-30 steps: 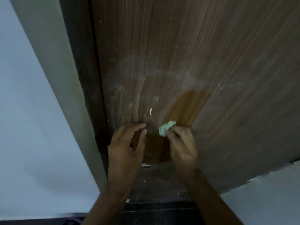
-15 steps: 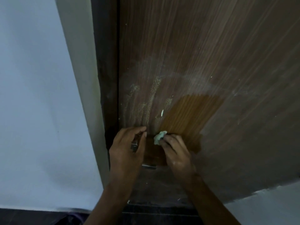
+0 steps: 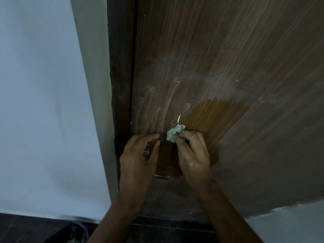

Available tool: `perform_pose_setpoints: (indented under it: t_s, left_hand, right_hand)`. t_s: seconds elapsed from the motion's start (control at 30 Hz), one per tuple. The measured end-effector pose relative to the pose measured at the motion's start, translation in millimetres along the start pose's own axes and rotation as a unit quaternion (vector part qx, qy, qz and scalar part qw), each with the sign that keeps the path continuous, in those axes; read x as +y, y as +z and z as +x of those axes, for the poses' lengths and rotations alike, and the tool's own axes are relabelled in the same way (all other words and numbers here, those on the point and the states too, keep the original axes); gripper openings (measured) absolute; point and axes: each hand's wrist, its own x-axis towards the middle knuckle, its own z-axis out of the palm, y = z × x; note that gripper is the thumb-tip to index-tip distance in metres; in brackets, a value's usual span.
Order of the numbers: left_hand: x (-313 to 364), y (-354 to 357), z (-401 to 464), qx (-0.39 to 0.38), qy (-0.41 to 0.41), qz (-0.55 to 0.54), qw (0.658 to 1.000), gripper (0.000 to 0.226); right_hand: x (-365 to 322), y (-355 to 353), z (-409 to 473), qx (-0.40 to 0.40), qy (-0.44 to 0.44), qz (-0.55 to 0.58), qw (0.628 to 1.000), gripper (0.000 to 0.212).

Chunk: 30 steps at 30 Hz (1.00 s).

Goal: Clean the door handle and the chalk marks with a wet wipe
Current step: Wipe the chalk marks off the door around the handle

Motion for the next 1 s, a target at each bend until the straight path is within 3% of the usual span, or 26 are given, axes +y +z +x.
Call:
perform_pose_setpoints:
  t_s: [0.2, 0.43, 0.5, 0.57, 0.77, 0.83, 0.93, 1.0]
  left_hand:
    - [4, 2, 4, 0.013, 0.002, -0.006, 1.0, 0.026]
    - [7, -1, 13, 0.025, -0.001, -0.027, 0.999, 0.021]
    - [10, -2, 15, 0.027, -0.005, -0.036, 0.999, 0.02]
    - [11, -4, 14, 0.03, -0.012, -0.039, 0.999, 0.021]
    - [9, -7, 10, 0.031, -0.042, -0.027, 0.998, 0.023]
    - [6, -9, 8, 0.029, -0.048, -0.022, 0.998, 0.021]
    - [-1, -12, 6, 0.027, -0.044, -0.006, 0.999, 0.02]
    - [-4, -13, 6, 0.029, -0.047, -0.007, 0.998, 0.021]
  right_hand:
    - [-6, -6, -9, -0.05, -0.02, -0.011, 0.998, 0.019]
    - [-4, -43, 89, 0.194, -0.028, -0.027, 0.98, 0.018]
    - [0, -48, 99, 0.215, -0.035, -0.028, 0.976, 0.017]
    - [-3, -43, 86, 0.17, -0.043, -0.03, 0.984, 0.017]
    - [-14, -9, 13, -0.086, -0.063, -0.03, 0.994, 0.023]
    - [-12, -8, 13, -0.089, -0.061, -0.022, 0.994, 0.024]
    - [-9, -10, 36, 0.009, -0.049, -0.006, 0.999, 0.021]
    - [-11, -7, 41, 0.033, -0.043, -0.005, 0.999, 0.019]
